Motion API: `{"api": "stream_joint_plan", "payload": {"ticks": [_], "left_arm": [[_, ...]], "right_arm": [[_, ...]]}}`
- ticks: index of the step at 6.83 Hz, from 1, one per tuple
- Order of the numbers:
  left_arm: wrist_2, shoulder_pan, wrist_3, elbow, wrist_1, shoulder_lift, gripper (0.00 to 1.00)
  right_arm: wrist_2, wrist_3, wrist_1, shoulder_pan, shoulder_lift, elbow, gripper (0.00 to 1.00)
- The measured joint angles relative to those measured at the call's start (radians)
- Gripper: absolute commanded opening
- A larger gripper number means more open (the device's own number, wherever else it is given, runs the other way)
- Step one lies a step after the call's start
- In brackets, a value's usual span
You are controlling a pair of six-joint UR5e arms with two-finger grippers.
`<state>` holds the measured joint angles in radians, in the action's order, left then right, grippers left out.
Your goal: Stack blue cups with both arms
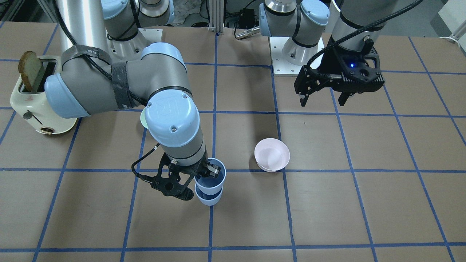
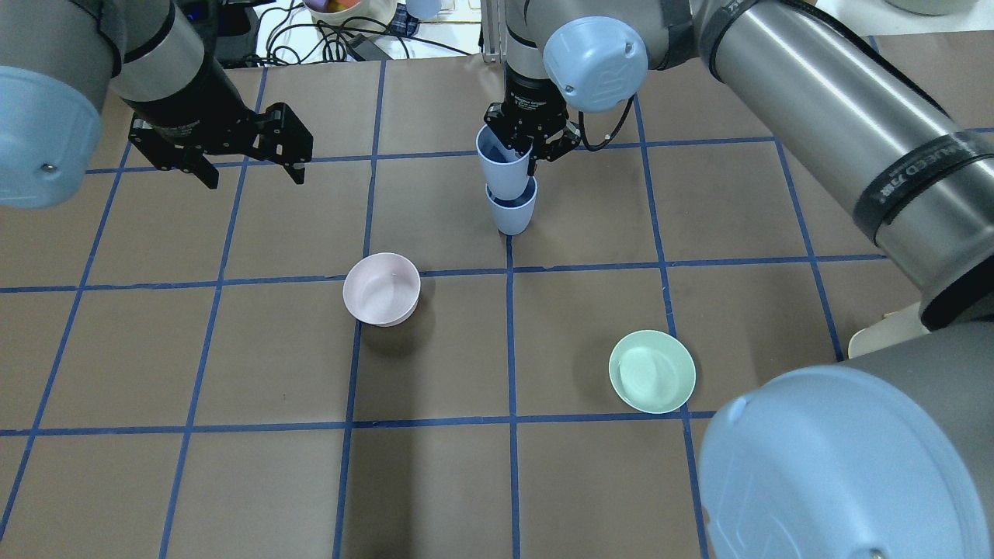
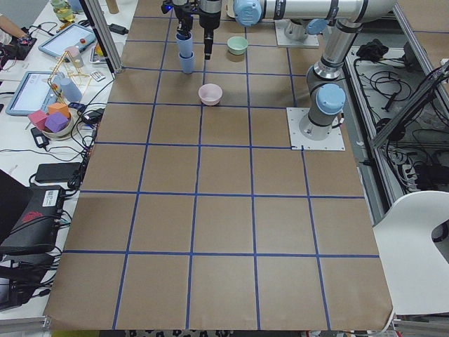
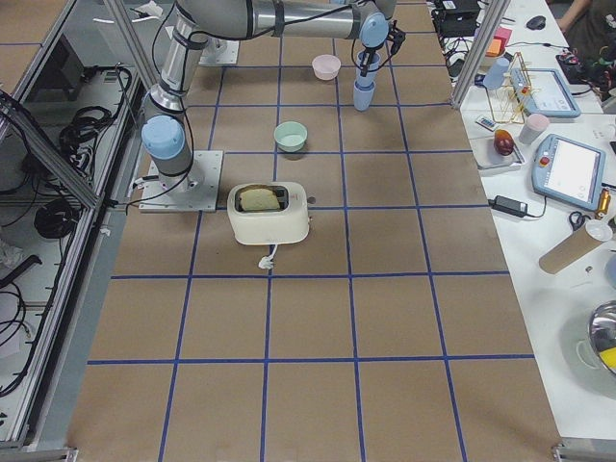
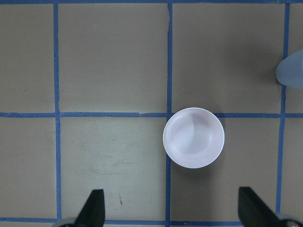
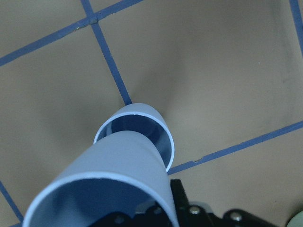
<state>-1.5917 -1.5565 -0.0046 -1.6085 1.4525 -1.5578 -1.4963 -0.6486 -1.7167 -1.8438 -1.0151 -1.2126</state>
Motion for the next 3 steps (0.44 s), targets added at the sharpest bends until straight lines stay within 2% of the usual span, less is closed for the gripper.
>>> {"api": "stream_joint_plan", "payload": {"ticks": [1, 2, 3], "left_arm": [[0.000, 0.000, 0.000, -0.001, 0.000, 0.000, 1.00], [0.001, 0.001, 0.000, -0.001, 0.000, 0.001, 1.00], [0.001, 0.000, 0.000, -0.001, 0.000, 0.001, 1.00]], "right_arm": [[-0.002, 0.001, 0.000, 0.000, 0.002, -0.001, 0.00], [-0.003, 0.003, -0.002, 0.000, 0.004, -0.002, 0.32], [-0.004, 0.008, -0.003, 0.000, 0.007, -0.003, 0.75]]}}
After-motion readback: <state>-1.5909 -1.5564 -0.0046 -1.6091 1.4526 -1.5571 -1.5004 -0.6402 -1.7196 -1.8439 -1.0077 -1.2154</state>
